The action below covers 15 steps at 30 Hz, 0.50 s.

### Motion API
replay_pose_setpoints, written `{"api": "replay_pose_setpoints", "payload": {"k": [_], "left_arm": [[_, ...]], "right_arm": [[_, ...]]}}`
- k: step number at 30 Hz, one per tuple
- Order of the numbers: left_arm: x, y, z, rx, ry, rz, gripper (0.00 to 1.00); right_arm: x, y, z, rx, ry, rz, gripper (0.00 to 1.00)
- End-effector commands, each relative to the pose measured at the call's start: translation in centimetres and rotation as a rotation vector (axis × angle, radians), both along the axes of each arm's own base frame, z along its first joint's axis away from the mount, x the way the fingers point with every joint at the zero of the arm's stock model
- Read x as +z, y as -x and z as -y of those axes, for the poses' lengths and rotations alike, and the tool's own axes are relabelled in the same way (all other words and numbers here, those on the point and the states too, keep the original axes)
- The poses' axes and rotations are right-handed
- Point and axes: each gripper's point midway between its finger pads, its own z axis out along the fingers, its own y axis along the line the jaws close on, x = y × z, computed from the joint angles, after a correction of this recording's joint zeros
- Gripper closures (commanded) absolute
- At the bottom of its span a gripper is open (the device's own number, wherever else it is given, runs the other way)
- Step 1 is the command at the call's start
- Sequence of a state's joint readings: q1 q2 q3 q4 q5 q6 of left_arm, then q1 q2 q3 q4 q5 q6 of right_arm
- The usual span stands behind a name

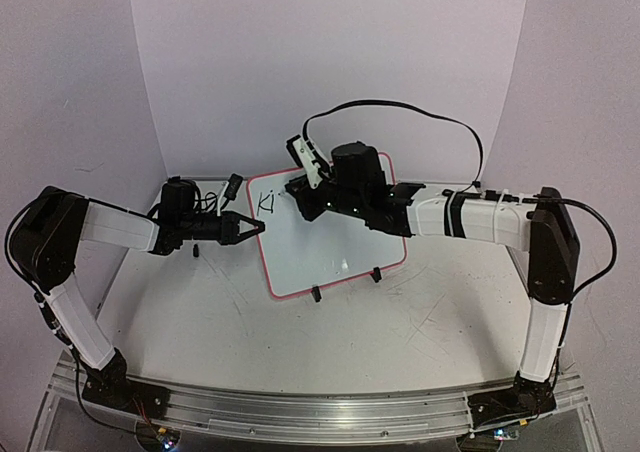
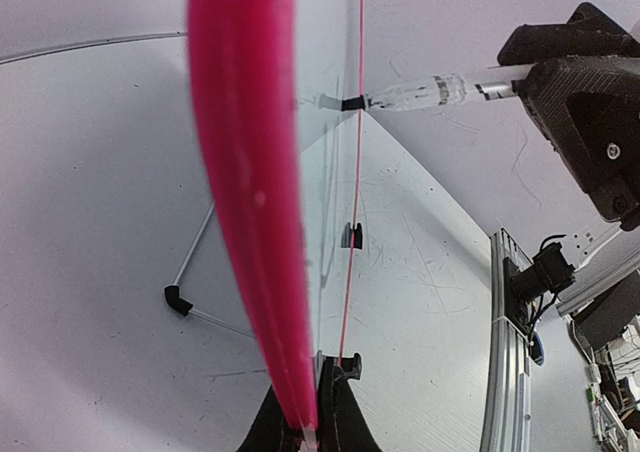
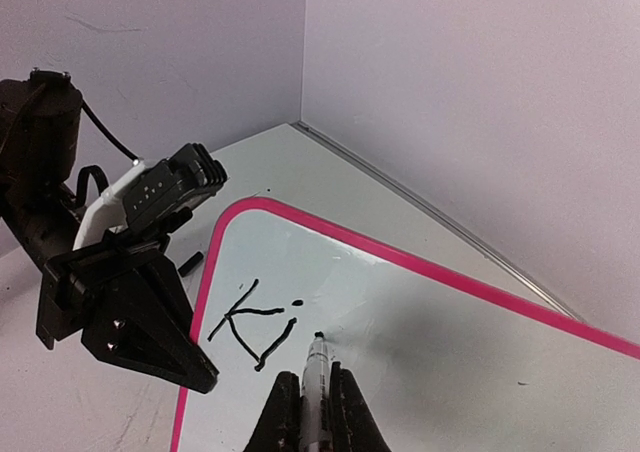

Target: Write a sentence on the whiteboard

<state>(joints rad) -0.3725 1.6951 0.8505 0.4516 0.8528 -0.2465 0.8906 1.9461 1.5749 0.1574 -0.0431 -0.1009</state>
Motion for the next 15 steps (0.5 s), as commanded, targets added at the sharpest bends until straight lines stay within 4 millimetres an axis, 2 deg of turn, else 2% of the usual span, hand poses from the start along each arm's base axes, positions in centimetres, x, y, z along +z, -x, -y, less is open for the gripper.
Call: {"api": "replay_pose_setpoints", "payload": {"k": [1,6,15], "left_arm": [[-1.0,-2.7,-1.3,0.125,-0.11,0.089,1.0],[-1.0,-2.6,-1.3,0.122,-0.109,0.09,1.0],[-0.9,-2.5,-1.2,0.122,-0.109,0.091,1.0]], "right_arm": [[0.5,0.6,0.4,-0.003,-0.019,-0.009,1.0],[-0.7,1.2,0.4,-0.003,-0.002,-0.026,1.0],[-0.8,1.5,0.4,-0.003,-0.006,-0.034,1.0]]}}
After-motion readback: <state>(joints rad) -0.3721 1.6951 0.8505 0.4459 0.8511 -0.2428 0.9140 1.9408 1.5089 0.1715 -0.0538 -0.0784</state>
